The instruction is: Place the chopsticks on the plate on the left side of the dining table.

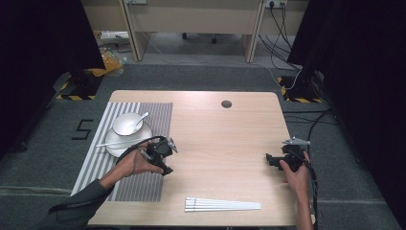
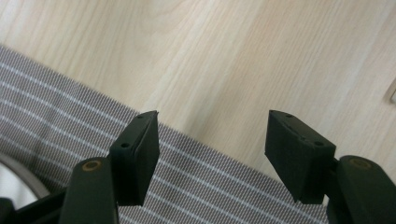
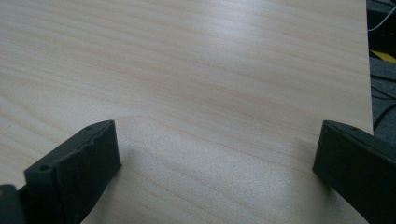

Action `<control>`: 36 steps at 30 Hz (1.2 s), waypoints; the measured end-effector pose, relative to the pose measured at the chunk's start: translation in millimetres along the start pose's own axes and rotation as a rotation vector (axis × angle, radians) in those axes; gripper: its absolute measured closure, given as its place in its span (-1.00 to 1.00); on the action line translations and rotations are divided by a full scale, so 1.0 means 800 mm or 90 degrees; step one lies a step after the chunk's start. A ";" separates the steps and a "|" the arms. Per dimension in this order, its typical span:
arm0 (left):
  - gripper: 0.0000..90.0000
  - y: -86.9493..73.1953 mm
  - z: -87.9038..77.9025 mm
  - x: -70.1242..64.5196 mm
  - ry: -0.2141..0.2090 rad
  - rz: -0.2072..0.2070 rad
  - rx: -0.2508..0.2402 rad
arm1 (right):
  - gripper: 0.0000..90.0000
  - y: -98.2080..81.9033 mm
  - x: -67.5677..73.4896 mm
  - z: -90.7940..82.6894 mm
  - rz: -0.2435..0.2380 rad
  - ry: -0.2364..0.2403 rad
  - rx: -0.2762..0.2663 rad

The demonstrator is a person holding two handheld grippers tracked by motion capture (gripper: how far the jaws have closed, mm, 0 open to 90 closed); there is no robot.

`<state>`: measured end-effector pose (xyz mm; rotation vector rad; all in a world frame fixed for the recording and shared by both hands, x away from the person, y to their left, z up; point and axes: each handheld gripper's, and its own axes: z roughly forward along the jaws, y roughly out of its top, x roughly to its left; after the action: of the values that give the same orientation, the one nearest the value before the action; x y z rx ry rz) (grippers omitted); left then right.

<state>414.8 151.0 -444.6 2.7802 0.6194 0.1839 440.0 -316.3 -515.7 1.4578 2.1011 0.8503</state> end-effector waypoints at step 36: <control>0.02 0.057 0.037 -0.114 -0.084 0.186 0.038 | -0.99 0.000 0.000 0.000 -0.001 0.001 0.000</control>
<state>356.2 64.7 -464.6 2.8991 0.1873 0.0417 440.1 -316.3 -515.7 1.4567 2.1029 0.8514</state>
